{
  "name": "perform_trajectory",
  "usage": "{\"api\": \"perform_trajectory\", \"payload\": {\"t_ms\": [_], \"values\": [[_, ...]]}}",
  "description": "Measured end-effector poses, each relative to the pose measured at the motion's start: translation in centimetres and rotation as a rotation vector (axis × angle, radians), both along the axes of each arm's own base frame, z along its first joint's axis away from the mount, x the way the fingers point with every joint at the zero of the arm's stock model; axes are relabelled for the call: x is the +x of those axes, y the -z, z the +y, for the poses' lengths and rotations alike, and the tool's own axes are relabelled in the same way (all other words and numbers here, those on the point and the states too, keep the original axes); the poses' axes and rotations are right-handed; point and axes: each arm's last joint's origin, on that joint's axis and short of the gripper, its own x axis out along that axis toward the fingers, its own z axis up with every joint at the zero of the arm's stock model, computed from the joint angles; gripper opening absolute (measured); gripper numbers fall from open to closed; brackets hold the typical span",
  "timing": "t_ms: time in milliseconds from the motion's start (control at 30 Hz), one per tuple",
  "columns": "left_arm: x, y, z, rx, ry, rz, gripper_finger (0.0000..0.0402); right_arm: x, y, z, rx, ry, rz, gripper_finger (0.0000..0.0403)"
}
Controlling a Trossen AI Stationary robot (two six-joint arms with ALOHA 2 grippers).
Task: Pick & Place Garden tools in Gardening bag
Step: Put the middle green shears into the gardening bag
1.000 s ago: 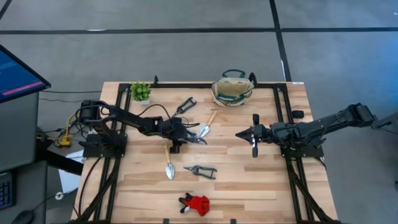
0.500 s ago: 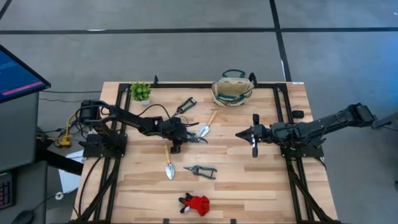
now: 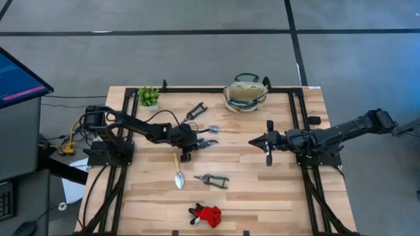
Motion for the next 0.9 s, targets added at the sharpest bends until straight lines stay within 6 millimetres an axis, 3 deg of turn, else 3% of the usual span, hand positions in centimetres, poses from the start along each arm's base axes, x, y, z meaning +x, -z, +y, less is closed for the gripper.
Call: {"api": "perform_trajectory", "payload": {"t_ms": [233,367,733,900], "values": [[0.1,-0.1,-1.1,0.001,0.043,-0.008,0.0042,0.0,0.0,0.0,0.000,0.000,0.000,0.0001],[0.2,-1.0,-1.9,0.006,0.069,-0.057,0.0041,0.0,0.0,0.0,0.000,0.000,0.000,0.0001],[-0.9,-9.7,-1.8,0.276,0.036,-0.433,0.0040,0.0,0.0,0.0,-0.015,-0.003,0.000,0.0001],[-1.3,-11.9,-1.5,0.416,-0.039,-0.544,0.0040,0.0,0.0,0.0,-0.015,-0.002,-0.004,0.0001]]}}
